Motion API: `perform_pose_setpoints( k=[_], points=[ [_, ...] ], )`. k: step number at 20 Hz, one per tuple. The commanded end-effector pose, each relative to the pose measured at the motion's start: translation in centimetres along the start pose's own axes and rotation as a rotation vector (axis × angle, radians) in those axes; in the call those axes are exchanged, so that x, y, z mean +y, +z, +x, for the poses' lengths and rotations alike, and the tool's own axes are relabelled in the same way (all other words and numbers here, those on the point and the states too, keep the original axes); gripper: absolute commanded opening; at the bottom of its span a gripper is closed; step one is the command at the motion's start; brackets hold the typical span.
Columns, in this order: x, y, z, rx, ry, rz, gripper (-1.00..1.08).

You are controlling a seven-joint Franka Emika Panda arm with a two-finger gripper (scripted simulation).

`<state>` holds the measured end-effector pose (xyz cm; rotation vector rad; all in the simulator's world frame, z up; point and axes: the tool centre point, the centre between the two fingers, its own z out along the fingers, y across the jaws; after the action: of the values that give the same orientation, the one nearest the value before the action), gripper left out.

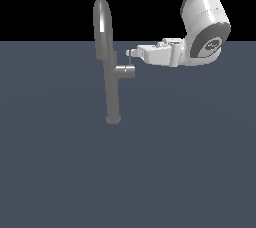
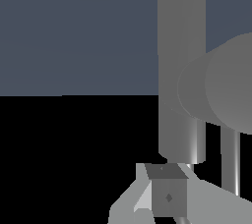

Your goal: Turn on the faucet by rotating a designated handle.

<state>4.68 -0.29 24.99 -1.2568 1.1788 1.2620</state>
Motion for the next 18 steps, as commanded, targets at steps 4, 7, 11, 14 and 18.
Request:
perform_pose_setpoints(
  k=[4, 7, 11, 14, 18],
  points=[
    [1.4, 0.0, -0.6, 0.0, -0.001, 0.0, -1.0],
    [2.3, -0.1, -1.0, 0.0, -0.001, 0.0, -1.0],
    [2.5, 0.0, -0.8, 0.002, 0.0, 0.003, -1.0],
    [3.4, 0.0, -0.8, 0.001, 0.0, 0.002, -1.0],
    [4.7, 0.0, -0.8, 0.001, 0.0, 0.001, -1.0]
  ],
)
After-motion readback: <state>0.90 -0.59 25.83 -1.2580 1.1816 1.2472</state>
